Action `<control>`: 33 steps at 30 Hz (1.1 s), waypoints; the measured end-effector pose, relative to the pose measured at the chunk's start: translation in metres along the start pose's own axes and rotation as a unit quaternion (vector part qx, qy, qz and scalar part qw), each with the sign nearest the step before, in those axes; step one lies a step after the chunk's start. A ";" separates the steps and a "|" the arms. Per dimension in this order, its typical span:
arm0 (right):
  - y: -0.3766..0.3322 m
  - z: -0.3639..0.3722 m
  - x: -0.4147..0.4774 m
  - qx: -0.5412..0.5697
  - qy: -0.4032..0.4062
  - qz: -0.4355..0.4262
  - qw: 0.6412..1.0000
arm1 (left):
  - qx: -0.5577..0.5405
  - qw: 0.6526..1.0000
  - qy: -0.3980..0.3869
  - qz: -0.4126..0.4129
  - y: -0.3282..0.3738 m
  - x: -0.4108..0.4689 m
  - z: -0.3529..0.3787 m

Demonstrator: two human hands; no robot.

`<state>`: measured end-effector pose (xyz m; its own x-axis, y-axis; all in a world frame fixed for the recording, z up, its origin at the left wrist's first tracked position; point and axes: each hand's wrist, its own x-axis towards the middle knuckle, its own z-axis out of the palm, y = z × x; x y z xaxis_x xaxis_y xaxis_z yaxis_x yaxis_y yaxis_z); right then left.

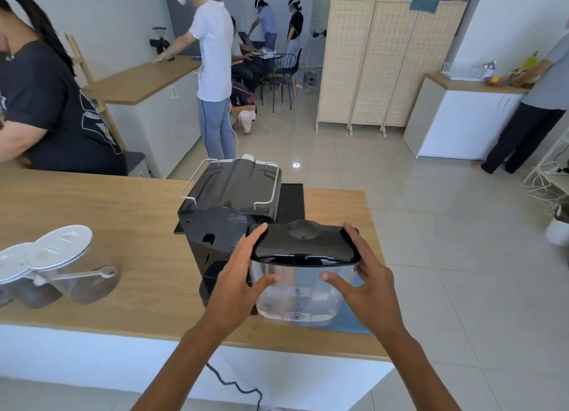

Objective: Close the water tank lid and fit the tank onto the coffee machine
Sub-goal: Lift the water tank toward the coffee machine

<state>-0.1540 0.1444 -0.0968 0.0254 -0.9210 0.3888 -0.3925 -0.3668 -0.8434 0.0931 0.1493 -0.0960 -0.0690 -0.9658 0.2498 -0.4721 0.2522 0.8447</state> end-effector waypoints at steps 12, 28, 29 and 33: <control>-0.052 0.101 0.006 0.009 -0.007 -0.005 1.000 | -0.012 0.999 0.031 0.007 -0.042 -0.009 -0.101; -0.054 0.159 0.024 -0.073 0.017 0.029 0.997 | -0.021 0.999 0.036 0.031 -0.077 0.019 -0.128; -0.053 0.160 0.024 -0.076 0.017 0.028 0.997 | -0.029 0.998 0.042 0.025 -0.079 0.018 -0.126; -0.052 0.164 0.023 -0.087 0.033 0.024 0.995 | -0.046 0.998 0.051 0.008 -0.085 0.019 -0.122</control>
<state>0.0180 0.1207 -0.1050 -0.0560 -0.9245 0.3772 -0.5447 -0.2883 -0.7875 0.2387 0.1163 -0.1055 0.0172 -0.9517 0.3066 -0.3895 0.2760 0.8787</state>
